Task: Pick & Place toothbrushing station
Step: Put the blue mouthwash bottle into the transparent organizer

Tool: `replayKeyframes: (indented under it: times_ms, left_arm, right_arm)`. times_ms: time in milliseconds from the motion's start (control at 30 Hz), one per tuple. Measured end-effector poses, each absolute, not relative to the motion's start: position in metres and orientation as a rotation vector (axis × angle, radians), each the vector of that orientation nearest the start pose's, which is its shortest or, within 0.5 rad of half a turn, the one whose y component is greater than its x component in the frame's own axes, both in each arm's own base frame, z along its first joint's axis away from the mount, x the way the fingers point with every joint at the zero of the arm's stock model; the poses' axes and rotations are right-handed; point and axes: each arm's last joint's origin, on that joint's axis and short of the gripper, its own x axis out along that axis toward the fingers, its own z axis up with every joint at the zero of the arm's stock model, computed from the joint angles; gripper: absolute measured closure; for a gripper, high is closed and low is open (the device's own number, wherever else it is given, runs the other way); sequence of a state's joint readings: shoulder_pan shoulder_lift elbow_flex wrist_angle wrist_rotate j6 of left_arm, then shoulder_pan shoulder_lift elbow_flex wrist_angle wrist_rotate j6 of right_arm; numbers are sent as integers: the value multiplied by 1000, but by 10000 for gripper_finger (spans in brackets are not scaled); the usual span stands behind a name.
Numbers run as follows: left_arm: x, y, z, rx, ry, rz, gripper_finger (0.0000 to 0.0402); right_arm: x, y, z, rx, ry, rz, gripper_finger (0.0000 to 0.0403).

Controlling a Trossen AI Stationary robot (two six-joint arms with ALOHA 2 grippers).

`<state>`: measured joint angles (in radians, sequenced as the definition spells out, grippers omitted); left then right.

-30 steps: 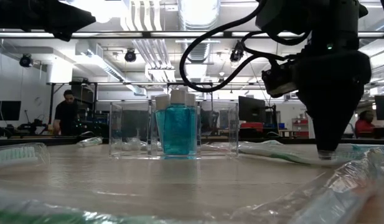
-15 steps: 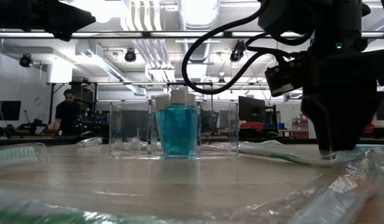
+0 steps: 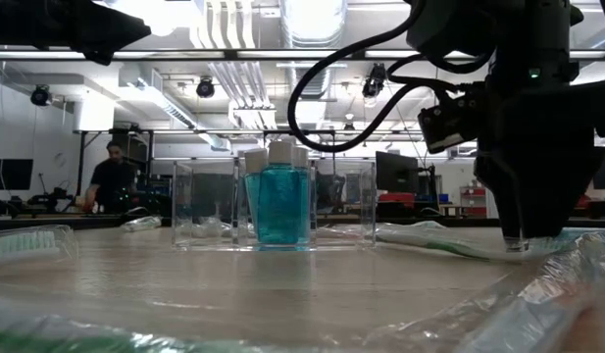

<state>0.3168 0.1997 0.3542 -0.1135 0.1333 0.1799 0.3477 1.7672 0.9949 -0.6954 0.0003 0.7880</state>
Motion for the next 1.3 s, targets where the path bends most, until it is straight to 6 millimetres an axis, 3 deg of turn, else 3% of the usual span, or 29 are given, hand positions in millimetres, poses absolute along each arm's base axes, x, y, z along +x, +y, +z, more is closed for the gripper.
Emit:
replayKeyframes:
  times_ms: [500, 1300]
  left_arm:
    - [87, 25, 257, 188, -23, 187, 268]
    - [87, 24, 257, 188, -23, 186, 268]
  right_arm:
    - [279, 103, 138, 444, 1456, -359, 158]
    - [278, 107, 138, 444, 1476, -323, 305]
